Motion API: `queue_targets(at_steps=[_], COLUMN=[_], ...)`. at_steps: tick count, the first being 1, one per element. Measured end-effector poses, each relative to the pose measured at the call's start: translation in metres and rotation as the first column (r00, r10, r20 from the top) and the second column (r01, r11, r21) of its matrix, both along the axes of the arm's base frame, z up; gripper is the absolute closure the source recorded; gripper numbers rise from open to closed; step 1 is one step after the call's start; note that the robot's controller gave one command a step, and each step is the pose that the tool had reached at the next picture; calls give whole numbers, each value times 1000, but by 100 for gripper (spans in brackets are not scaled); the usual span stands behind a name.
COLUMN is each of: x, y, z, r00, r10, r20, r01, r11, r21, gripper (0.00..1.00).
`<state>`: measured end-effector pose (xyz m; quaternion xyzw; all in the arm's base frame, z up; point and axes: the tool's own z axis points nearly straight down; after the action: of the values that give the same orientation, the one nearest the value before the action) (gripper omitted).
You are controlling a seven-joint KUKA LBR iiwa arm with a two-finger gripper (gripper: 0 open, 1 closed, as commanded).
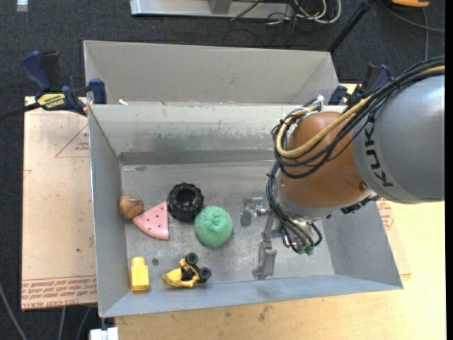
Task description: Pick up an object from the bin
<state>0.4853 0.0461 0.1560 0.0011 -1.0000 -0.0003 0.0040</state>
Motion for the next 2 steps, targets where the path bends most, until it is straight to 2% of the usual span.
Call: queue_targets(at_steps=[1, 2], x=[2, 33], y=[0, 21], z=[4, -36], r00=[1000, 997], r10=[-2, -77], r20=[8, 16], r01=[2, 77], r11=[1000, 997], r21=[0, 1], gripper=[0, 0])
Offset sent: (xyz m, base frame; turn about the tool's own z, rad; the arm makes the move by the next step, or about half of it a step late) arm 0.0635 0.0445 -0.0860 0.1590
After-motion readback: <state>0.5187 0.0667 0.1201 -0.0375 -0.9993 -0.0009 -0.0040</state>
